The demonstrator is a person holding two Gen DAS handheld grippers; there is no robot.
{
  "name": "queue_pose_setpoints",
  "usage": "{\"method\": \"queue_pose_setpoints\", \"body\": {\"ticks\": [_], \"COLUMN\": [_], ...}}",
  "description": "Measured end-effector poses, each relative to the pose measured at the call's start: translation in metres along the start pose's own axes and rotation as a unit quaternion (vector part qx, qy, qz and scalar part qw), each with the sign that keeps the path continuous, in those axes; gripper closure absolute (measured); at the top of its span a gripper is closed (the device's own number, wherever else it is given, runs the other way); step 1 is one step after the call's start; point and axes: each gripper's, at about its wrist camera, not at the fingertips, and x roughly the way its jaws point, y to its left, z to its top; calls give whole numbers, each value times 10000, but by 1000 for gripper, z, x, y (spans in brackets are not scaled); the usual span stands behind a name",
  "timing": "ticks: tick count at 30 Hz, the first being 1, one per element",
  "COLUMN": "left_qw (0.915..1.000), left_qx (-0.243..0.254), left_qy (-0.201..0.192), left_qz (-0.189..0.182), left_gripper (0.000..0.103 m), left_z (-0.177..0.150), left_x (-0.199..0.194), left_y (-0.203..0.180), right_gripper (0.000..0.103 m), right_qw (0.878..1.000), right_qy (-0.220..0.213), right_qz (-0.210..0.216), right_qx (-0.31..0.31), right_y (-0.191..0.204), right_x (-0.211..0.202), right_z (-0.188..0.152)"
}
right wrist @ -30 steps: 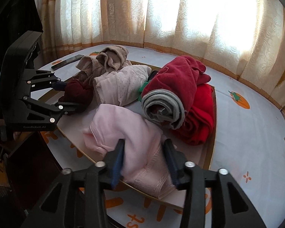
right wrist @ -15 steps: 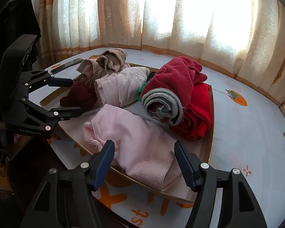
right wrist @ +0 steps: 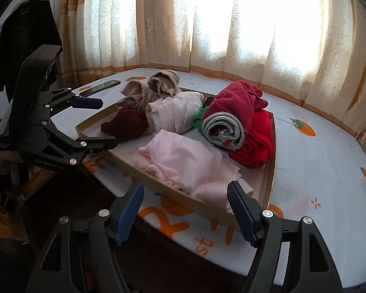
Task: Take underwear out of drawer
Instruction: 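Withdraw both open tools from the tray and lower them into the drawer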
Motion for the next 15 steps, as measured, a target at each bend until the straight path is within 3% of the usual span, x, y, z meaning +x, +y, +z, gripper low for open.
{"method": "queue_pose_setpoints", "body": {"ticks": [15], "left_qw": [9996], "left_qx": [-19], "left_qy": [0], "left_qz": [-298], "left_gripper": [6], "left_z": [-31], "left_x": [-27], "left_y": [-28], "right_gripper": [29], "right_qw": [9996], "right_qy": [229], "right_qz": [166], "right_qx": [45], "right_y": [14], "right_x": [-10], "right_z": [-41]}}
